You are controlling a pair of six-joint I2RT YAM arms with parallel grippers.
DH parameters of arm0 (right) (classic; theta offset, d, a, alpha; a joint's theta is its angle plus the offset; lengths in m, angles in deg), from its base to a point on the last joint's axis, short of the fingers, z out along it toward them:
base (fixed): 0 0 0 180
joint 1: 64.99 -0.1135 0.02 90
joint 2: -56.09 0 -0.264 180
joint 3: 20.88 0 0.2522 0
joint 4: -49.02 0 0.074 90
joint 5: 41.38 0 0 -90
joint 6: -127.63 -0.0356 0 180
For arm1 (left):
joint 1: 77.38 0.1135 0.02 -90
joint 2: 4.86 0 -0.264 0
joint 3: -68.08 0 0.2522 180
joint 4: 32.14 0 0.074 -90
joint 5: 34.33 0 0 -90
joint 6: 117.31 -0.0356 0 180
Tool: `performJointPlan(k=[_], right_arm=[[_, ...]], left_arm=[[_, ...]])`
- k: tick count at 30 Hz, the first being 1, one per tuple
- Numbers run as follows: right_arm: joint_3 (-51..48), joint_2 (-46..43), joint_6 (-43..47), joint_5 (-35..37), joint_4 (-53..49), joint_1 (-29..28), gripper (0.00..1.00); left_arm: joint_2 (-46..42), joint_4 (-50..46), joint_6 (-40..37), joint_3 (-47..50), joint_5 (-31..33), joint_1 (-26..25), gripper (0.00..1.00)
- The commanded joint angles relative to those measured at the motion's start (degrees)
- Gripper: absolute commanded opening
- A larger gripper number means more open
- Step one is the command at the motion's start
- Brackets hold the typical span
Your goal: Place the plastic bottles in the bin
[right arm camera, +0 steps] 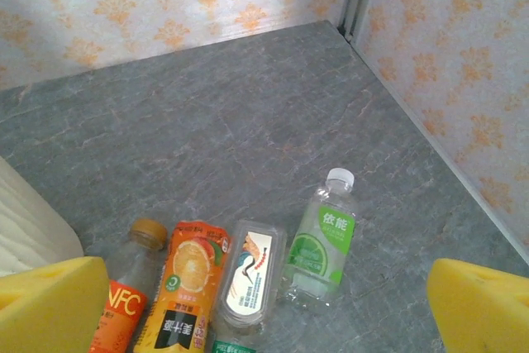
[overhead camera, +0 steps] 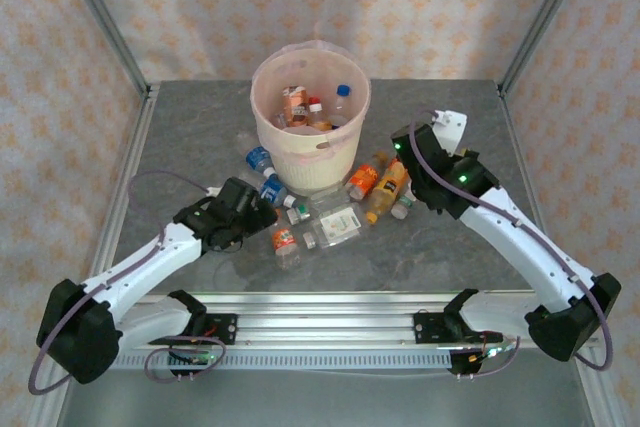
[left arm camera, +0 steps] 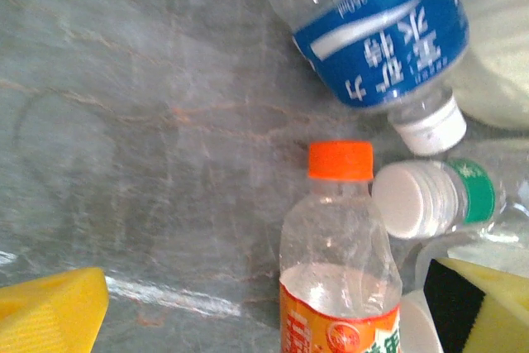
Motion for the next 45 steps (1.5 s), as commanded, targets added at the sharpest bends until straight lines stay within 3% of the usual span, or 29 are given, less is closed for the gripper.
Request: performJointPlan(k=[1, 9, 21, 45], right_arm=[[-1.5, -1.8, -2.6, 3.4, -0.9, 0.5, 0.99], [-3.2, -1.0, -5.5, 7.1, -2.9, 0.7, 0.99], [-4.2, 0.1, -7.3, 7.2, -3.5, 0.8, 0.99], [-4.5, 2.5, -8.6, 5.8, -3.7, 0.8, 0.99]], left_arm=[[1.5, 1.8, 0.9, 1.1, -1.1, -2.8, 1.00], [6.2, 3.2, -1.6, -0.8, -1.9, -7.9, 1.00], [12.2, 4.5, -3.1, -2.4, -1.4, -9.5, 0.98], [16.0, 1.5, 1.0, -1.5, 5.0, -8.7, 0.68]])
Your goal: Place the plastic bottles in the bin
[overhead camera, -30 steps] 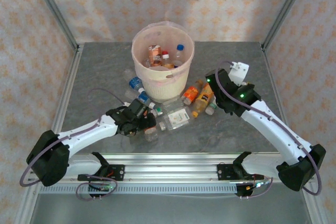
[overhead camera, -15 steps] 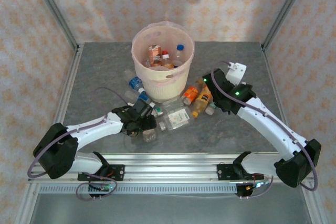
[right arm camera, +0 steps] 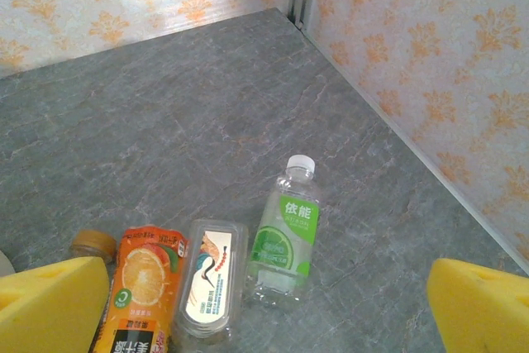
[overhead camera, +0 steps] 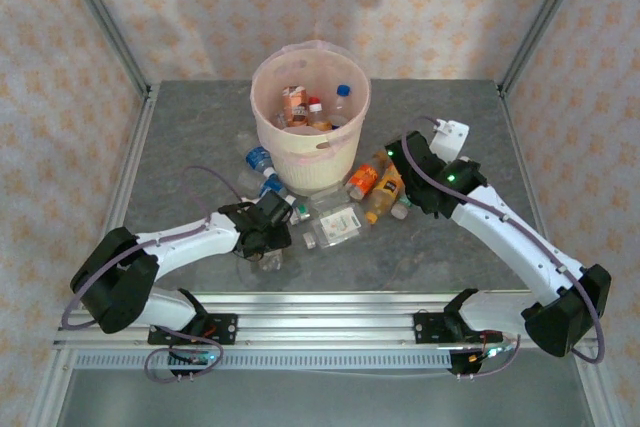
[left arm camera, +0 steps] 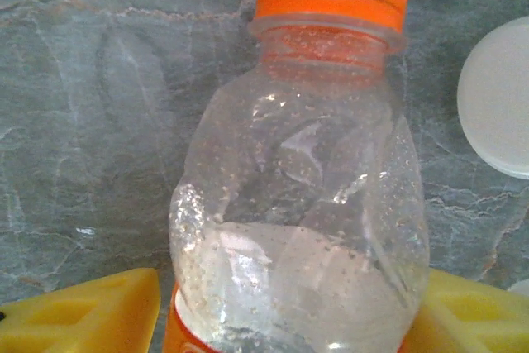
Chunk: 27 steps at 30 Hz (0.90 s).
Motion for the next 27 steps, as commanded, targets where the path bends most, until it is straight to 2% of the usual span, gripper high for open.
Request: performJointPlan(k=[1, 10, 19, 27], right_arm=[[-0.7, 0.4, -1.5, 0.8, -2.0, 0.2, 0.99], [-0.6, 0.7, -2.2, 0.8, -1.8, 0.2, 0.99], [-0.5, 0.1, -2.2, 0.9, -1.4, 0.3, 0.99], [-1.8, -1.3, -3.3, 1.0, -0.8, 0.3, 0.99]], left_arm=[[-0.7, -1.7, 1.3, -0.5, 3.7, 0.6, 0.67], [-6.3, -5.3, 2.1, -0.8, 10.2, 1.3, 0.55], [-17.0, -13.9, 3.4, -3.4, 20.5, 1.4, 0.54], [-26.6, -16.4, -3.4, -11.6, 32.5, 3.0, 0.55]])
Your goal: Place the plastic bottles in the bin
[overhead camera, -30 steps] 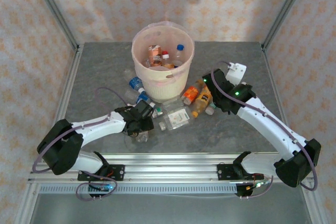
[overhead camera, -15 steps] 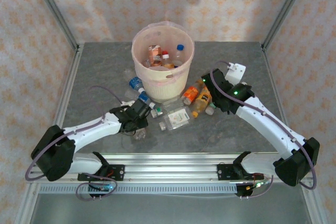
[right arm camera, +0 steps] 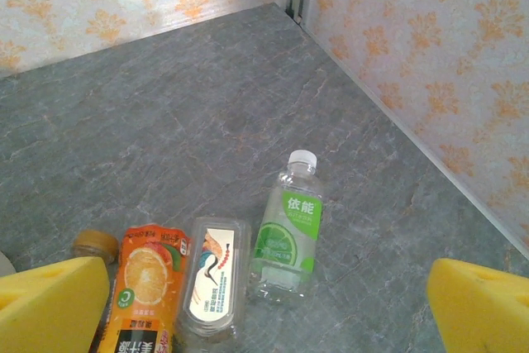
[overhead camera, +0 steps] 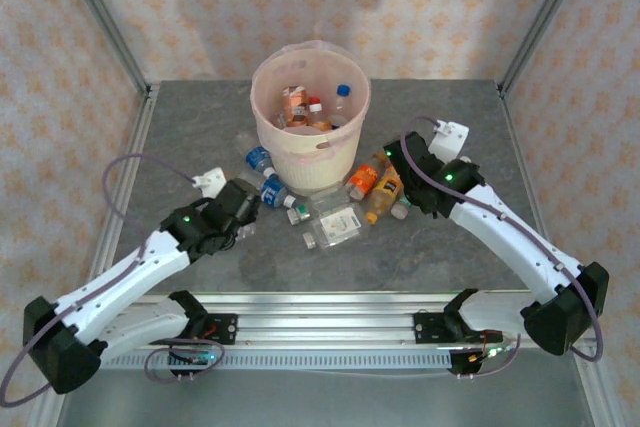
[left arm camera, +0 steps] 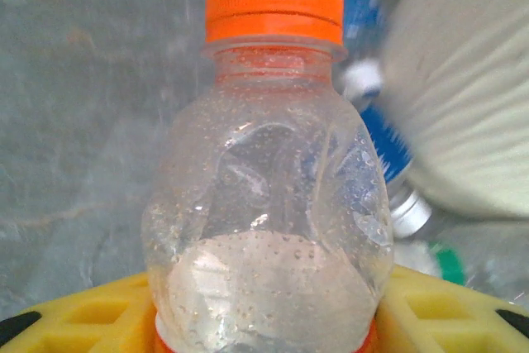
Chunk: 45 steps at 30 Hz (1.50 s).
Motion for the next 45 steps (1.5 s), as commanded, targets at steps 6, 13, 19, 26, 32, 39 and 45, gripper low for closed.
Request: performJointPlan(k=[6, 13, 19, 26, 32, 39, 45], right_arm=[[-2.1, -2.5, -1.7, 1.3, -0.8, 0.3, 0.99], [-2.5, -3.8, -1.8, 1.2, -0.2, 0.3, 0.99], [-2.5, -3.8, -1.9, 1.2, -0.1, 0.3, 0.99], [-2.6, -3.5, -2.4, 0.9, -0.5, 0.3, 0.99], [-2.6, -3.6, -2.7, 1.0, -1.0, 0.3, 0.99], [-2.7, -3.8, -3.1, 0.8, -1.7, 0.4, 0.99], [-3.0, -3.8, -3.3, 0.6, -1.8, 0.4, 0.99]], left_arm=[[-7.4, 0.4, -8.7, -7.7, 15.3, 3.5, 0.55], [-7.6, 10.0, -16.9, -12.4, 17.2, 6.3, 0.55], [-2.8, 18.6, -24.7, -19.5, 14.1, 7.7, 0.55], [6.9, 28.7, -30.4, -28.1, 4.7, 8.0, 0.55], [18.8, 31.8, -35.1, -39.3, -3.1, 8.1, 0.56], [32.5, 32.1, -37.8, -51.2, -9.9, 8.1, 0.57], [41.3, 30.9, -38.5, -57.8, -13.2, 8.1, 0.57]])
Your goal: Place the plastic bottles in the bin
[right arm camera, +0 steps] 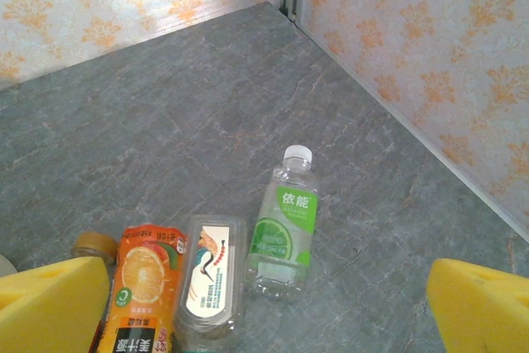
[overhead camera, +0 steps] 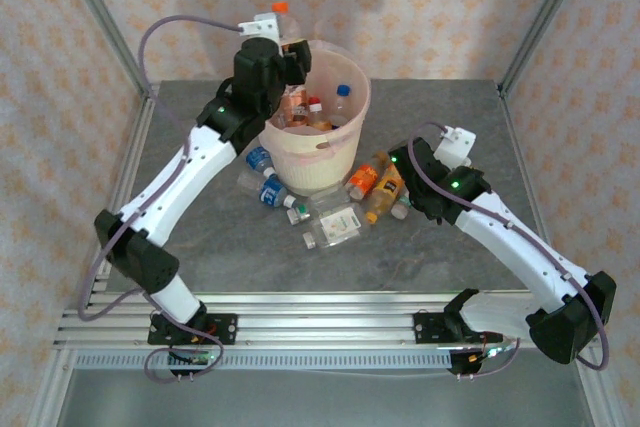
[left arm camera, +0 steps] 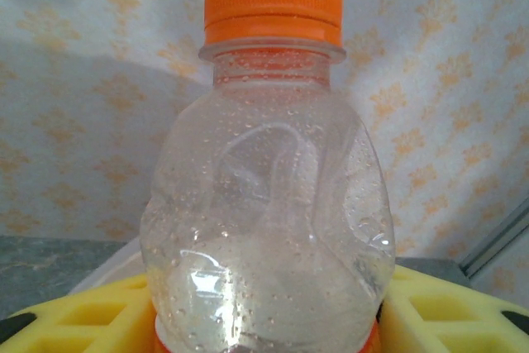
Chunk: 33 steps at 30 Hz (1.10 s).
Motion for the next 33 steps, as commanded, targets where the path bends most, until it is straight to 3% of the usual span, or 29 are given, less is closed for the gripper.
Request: performJointPlan(k=[1, 18, 33], right_arm=[[-0.7, -0.8, -1.0, 0.6, -1.7, 0.3, 0.99], [0.1, -0.1, -0.5, 0.0, -1.5, 0.5, 0.99], [0.6, -0.3, -0.4, -0.4, -1.6, 0.5, 0.99]], left_arm=[[2.8, 0.1, -1.9, -4.2, -3.2, 0.4, 0.57], [15.6, -5.0, 1.2, -8.9, -6.9, 0.5, 0.59], [14.8, -3.6, 6.0, -1.7, -7.1, 0.6, 0.68]])
